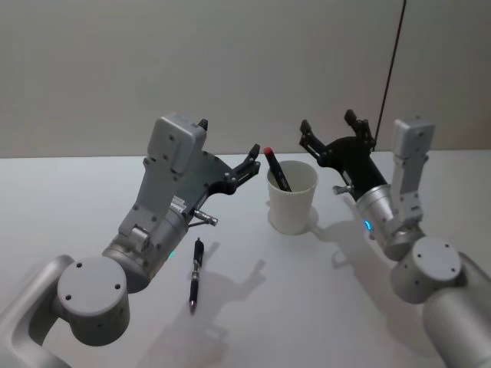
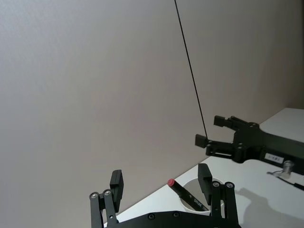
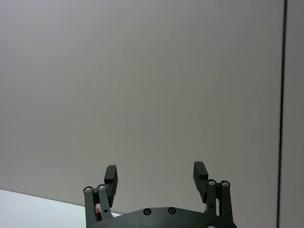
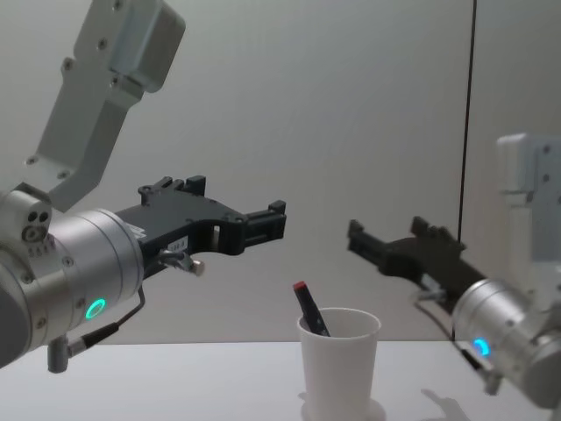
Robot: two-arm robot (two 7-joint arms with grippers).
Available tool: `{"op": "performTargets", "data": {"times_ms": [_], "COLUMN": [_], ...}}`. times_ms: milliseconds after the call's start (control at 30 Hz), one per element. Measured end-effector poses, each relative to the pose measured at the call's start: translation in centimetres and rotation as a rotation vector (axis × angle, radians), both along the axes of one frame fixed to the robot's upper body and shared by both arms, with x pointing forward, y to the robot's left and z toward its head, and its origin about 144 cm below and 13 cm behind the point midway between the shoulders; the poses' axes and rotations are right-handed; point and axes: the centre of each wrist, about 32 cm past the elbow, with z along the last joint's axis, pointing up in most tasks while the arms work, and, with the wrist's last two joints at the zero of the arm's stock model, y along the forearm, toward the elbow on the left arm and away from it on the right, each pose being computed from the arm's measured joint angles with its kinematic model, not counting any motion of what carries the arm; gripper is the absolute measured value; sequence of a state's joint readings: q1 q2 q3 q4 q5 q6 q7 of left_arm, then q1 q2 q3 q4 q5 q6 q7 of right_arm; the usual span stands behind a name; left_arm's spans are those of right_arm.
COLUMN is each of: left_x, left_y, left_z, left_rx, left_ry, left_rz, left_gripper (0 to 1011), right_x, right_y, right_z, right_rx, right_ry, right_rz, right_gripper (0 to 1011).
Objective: Place the pen into the pen holder.
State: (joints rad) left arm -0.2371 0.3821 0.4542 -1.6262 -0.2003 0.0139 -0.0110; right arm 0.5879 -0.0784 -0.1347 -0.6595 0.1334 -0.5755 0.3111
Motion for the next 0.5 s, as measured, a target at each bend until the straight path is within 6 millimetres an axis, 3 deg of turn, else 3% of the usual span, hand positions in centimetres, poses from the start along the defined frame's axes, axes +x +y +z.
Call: {"op": "performTargets", "data": {"times_ms": [500], "left_x": [0.0], "left_y": [0.0], "left_z": [0.0], "left_rx": [0.0], "left_ry": [0.0], "left_rz": [0.0], "left_gripper": [1000], "right_x": [-3.8], "right_y": [-3.9], "right_z": [3.5], "right_rx": [-0.039], "right_ry": [0.061], "right_rz": [-0.071], "right_gripper": [1001]}}
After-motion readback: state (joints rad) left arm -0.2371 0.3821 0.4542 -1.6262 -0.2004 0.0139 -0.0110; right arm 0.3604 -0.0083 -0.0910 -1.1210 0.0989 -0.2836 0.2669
